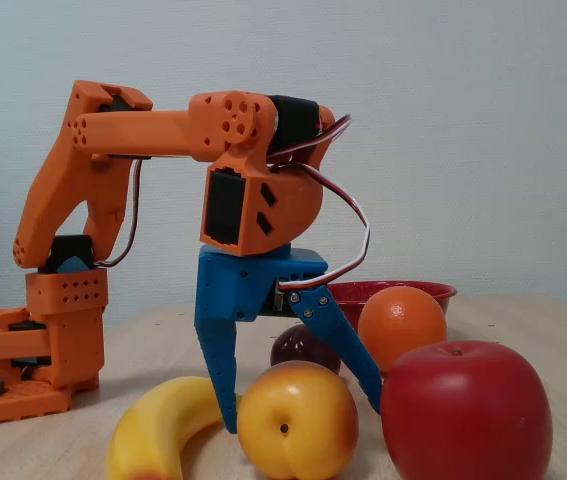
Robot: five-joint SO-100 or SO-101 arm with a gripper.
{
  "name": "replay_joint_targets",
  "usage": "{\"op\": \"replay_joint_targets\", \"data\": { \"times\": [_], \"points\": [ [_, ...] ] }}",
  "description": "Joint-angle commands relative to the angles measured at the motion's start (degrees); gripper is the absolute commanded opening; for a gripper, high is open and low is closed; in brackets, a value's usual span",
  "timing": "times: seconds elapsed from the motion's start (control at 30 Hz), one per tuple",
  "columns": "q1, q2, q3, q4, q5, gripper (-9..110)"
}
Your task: Put peach in the red bowl.
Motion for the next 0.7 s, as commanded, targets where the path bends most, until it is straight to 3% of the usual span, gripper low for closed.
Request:
{"op": "replay_joint_targets", "data": {
  "times": [0.0,0.67],
  "points": [
    [1.05,3.16,-3.43,-0.88,0.62,43],
    [2.55,3.69,-2.64,-2.90,-2.29,44]
  ]
}}
